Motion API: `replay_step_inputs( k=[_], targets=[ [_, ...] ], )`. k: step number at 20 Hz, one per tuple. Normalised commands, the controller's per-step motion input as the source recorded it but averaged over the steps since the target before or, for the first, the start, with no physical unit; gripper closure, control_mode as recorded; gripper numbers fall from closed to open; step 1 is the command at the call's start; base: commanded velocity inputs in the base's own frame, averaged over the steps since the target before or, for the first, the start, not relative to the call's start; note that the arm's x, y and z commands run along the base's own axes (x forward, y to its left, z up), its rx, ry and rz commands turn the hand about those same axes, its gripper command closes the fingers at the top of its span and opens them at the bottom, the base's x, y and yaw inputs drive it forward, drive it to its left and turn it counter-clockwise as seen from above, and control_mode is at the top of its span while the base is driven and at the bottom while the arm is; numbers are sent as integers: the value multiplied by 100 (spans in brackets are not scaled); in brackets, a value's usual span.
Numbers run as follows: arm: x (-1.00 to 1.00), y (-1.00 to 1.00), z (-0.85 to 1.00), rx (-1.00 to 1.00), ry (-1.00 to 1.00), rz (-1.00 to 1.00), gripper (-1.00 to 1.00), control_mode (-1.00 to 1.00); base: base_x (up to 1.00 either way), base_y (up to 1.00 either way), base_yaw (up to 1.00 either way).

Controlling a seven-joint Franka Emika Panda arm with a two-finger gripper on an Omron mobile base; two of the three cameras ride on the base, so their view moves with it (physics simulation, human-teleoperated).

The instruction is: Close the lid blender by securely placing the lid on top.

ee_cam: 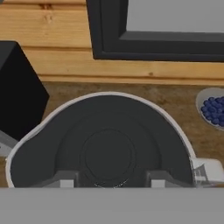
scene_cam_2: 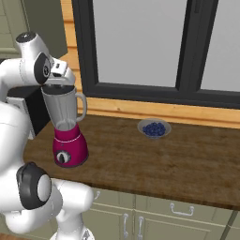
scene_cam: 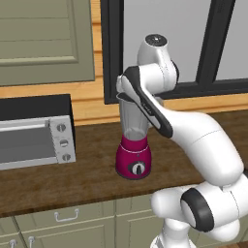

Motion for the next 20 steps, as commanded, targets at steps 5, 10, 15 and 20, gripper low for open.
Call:
replay_step_inputs(
  k=[5, 10, 15, 20],
  targets=[
    [-40, -9, -29, -2, 5, 0, -100, -100, 0, 0, 0],
    [-76, -7, -24, -2, 2, 0, -100, -100, 0, 0, 0],
    [-93, -5, -18, -1, 0, 0, -100, -100, 0, 0, 0],
    [-72, -36, -22, 0, -11, 0, -100, -100, 0, 0, 0]
  ],
)
